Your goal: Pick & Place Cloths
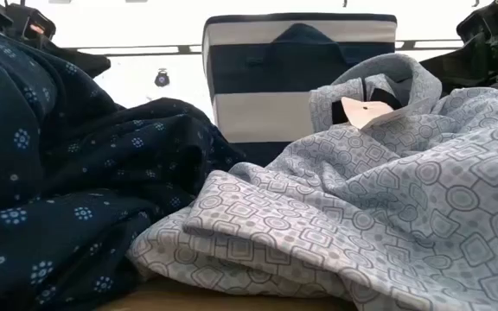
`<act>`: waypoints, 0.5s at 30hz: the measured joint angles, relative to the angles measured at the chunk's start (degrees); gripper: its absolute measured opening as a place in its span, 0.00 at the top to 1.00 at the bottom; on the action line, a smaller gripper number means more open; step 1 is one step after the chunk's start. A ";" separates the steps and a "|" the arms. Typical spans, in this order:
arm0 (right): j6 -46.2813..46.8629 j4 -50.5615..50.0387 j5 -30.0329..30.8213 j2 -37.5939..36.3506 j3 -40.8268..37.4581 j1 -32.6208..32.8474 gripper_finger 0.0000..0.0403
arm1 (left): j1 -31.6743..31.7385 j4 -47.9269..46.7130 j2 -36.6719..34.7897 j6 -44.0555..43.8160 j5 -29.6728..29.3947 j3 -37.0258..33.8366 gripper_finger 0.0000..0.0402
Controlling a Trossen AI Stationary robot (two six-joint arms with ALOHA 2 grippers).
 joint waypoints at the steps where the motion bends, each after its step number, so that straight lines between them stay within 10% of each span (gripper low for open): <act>1: 0.00 0.01 0.00 0.00 0.00 0.00 0.74 | 0.00 0.00 0.00 0.00 -0.01 0.00 0.91; 15: 0.00 0.00 0.00 0.00 0.00 -0.01 0.85 | -0.02 0.00 0.00 0.00 0.00 0.00 0.91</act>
